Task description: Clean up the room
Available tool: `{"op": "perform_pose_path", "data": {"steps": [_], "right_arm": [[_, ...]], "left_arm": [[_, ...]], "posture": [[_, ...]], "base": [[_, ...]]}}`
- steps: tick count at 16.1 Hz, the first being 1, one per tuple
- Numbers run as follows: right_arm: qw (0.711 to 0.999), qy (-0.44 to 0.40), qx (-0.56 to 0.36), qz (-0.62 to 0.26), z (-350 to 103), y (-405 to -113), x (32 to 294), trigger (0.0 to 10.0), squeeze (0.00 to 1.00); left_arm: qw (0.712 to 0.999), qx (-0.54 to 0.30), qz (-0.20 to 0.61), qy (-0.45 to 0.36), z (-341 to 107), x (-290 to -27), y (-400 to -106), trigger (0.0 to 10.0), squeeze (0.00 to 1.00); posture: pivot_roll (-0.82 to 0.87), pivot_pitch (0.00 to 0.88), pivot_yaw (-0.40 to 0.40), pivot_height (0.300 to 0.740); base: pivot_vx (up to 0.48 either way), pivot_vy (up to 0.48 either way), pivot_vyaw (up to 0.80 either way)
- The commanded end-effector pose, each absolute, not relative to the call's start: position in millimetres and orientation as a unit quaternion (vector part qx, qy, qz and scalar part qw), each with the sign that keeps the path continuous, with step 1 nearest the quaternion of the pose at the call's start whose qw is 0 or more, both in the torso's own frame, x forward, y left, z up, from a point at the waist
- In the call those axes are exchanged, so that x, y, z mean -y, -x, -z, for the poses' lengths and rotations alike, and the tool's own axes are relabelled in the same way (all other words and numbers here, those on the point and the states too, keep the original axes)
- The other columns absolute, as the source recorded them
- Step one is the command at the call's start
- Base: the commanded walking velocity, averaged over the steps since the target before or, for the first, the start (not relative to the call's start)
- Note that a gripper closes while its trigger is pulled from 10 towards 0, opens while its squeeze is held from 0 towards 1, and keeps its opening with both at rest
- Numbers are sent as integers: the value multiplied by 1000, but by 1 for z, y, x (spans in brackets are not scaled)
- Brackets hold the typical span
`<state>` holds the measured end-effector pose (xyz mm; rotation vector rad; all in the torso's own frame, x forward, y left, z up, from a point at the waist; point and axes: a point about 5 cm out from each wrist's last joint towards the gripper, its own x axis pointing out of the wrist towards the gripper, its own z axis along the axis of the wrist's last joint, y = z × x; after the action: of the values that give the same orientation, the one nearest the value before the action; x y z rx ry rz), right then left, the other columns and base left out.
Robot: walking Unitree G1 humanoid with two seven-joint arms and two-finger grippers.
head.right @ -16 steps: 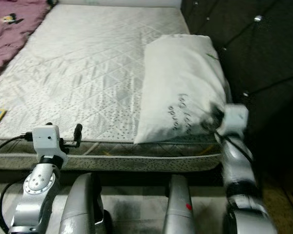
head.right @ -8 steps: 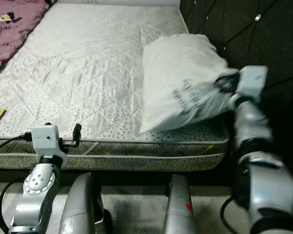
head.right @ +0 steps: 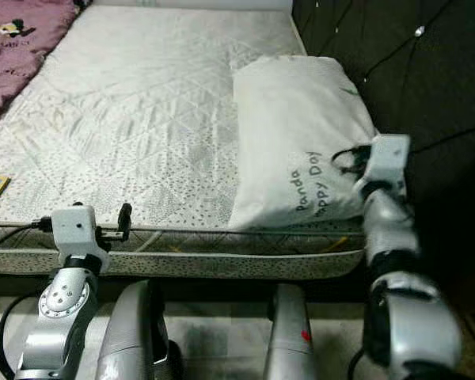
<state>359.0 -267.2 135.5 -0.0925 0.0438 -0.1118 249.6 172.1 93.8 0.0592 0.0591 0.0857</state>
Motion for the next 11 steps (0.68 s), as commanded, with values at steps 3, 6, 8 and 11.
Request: {"op": "perform_pose_path", "data": {"steps": [3, 6, 8, 11], "right_arm": [[993, 110, 18, 49, -143, -354, 262, 10000, 1000], [993, 84, 65, 44, -151, -343, 246, 10000, 1000], [996, 52, 66, 12, -147, -340, 223, 10000, 1000], [1000, 2, -7, -24, -117, -344, 189, 10000, 1000]], "left_arm": [[998, -34, -32, -37, -93, -170, -255, 10000, 0], [999, -24, -34, -32, -96, -170, -256, 10000, 0], [999, -20, -31, -29, -97, -168, -258, 10000, 0], [999, -19, -29, -28, -96, -166, -262, 10000, 0]], "posture": [[-25, 14, 17, 549], [-33, 0, 17, 549], [-35, 0, 18, 549], [-33, 0, 17, 549]], "base": [[0, 0, 0], [0, 0, 0], [0, 0, 0], [0, 0, 0]]}}
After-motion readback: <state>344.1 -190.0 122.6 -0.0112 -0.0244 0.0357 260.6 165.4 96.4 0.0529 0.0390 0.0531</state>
